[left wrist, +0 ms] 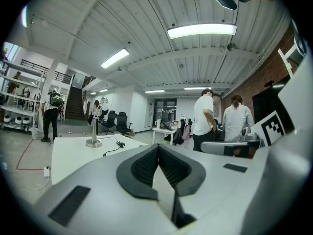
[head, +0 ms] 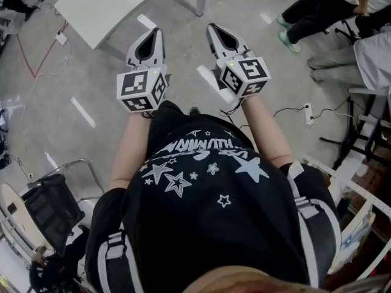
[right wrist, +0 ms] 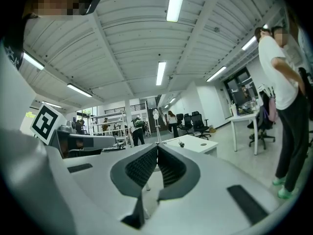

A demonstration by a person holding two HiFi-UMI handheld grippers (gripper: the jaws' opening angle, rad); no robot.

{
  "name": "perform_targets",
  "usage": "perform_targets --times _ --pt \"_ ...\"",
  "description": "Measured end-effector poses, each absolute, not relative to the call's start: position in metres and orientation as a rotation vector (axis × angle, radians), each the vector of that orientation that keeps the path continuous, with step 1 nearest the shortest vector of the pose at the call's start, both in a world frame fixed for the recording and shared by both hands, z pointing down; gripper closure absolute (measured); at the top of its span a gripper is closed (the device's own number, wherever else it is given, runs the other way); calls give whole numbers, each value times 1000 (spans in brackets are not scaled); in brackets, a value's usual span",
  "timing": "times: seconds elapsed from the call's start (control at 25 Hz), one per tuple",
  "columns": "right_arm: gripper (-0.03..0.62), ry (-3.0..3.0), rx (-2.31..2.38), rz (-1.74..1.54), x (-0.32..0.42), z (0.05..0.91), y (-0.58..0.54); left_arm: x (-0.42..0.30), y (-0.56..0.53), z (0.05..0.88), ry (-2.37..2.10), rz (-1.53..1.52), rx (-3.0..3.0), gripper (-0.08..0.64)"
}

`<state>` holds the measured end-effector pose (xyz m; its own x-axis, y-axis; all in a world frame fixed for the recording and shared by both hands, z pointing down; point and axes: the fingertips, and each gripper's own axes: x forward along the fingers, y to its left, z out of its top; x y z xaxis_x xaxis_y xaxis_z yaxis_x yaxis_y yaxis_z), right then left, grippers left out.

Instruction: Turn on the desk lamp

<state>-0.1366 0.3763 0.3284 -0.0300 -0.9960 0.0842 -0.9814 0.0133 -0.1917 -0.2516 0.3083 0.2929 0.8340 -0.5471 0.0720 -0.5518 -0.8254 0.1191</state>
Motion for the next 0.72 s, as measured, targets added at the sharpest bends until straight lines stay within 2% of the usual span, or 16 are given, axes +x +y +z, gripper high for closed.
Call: perform_targets --times 0.32,0.72 --pt "586 2207 -2134 -331 -122 341 342 -242 274 307 -886 81 2859 549" --pt "586 2150 -2201 -329 -67 342 255 -184 181 316 -804 78 2853 549"
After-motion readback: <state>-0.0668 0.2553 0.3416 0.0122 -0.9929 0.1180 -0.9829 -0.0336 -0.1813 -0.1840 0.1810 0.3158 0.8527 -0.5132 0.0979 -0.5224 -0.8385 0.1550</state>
